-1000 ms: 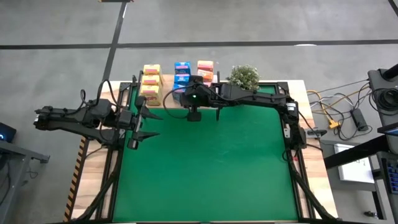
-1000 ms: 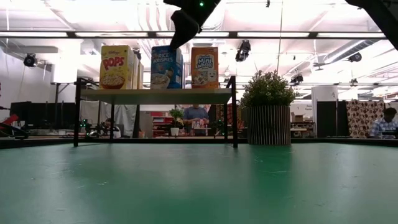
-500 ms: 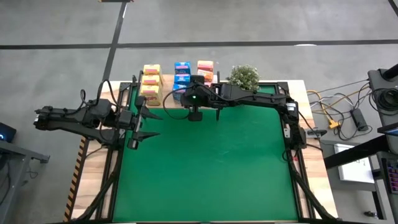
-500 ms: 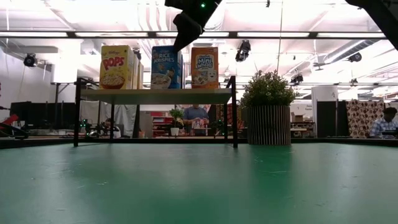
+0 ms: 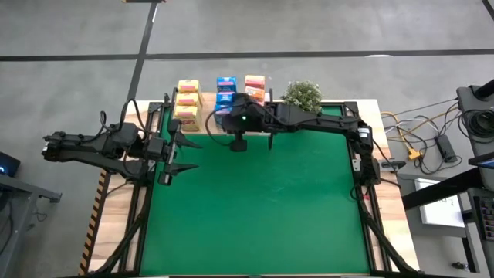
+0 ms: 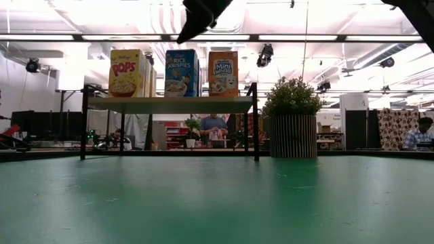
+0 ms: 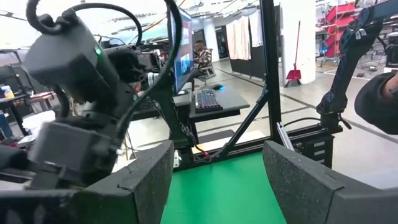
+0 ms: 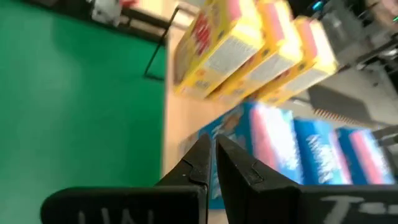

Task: Stack cereal on shelf
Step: Put the blue cereal box on the shelf, then adjust the middle orange cereal box on the shelf

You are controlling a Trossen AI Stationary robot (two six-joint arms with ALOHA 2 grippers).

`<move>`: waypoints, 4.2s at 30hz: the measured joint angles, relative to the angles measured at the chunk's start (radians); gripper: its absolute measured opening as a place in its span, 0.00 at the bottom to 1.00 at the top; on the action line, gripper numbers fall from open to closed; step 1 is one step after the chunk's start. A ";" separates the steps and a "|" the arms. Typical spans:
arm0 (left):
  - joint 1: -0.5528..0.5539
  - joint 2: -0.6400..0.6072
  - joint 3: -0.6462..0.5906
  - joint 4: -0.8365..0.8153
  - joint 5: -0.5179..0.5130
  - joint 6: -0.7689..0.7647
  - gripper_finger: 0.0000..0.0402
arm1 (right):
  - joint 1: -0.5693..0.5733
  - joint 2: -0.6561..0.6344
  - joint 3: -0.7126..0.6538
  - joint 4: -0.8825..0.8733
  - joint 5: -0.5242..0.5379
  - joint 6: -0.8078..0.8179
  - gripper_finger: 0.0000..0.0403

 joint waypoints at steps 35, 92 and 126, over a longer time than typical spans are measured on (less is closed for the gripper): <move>0.000 0.000 0.000 -0.002 0.000 0.023 0.58 | -0.145 0.001 -0.022 0.109 -0.210 -0.054 0.03; 0.000 -0.279 -0.167 -0.101 -0.023 0.026 0.58 | -0.028 -0.280 -0.432 0.288 -0.568 -0.002 0.02; 0.000 -0.699 -0.434 -0.150 -0.113 -0.007 0.58 | 0.010 -1.070 -1.690 1.237 -0.570 0.203 0.02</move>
